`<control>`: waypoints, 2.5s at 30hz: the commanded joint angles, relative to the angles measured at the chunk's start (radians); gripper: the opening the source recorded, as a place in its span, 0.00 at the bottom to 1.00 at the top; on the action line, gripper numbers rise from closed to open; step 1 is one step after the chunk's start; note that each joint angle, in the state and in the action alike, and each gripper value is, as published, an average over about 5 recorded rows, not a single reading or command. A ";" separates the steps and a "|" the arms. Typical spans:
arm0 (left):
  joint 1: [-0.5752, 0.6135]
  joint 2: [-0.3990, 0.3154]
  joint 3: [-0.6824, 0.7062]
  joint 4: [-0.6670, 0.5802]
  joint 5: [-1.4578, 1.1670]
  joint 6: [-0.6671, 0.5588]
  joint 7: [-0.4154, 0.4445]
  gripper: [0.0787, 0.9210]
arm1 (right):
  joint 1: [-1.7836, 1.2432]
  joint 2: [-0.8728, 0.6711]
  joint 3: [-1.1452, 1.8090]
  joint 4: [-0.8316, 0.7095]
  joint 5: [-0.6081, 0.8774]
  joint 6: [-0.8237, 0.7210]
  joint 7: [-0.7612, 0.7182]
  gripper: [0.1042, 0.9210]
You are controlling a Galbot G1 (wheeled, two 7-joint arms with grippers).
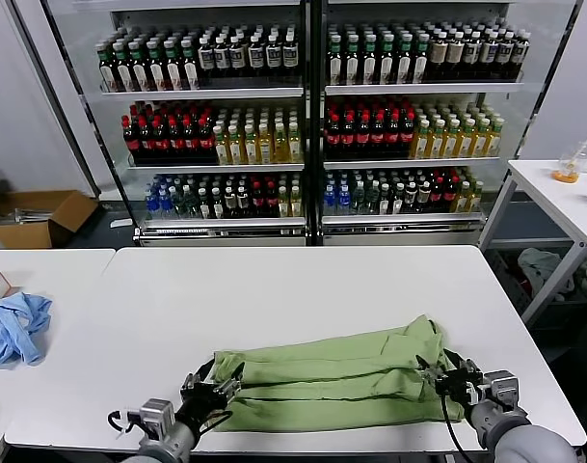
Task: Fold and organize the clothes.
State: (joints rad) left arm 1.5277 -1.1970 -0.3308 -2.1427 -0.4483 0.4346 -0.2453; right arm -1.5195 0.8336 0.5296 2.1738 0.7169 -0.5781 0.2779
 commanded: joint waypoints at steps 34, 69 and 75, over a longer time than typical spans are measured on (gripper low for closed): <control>0.054 -0.193 -0.001 0.085 0.159 -0.079 -0.009 0.12 | 0.005 -0.018 0.007 0.013 0.006 0.004 0.010 0.88; 0.033 -0.003 -0.454 -0.149 -0.483 -0.004 0.097 0.02 | 0.051 -0.031 -0.006 0.035 0.031 0.004 0.028 0.88; 0.015 -0.075 -0.257 -0.209 -0.506 -0.008 0.092 0.02 | 0.045 -0.030 -0.006 0.035 0.025 0.004 0.028 0.88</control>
State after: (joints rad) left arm 1.5516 -1.1876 -0.7727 -2.1997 -0.8483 0.4218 -0.1613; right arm -1.4747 0.8046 0.5228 2.2089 0.7398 -0.5738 0.3054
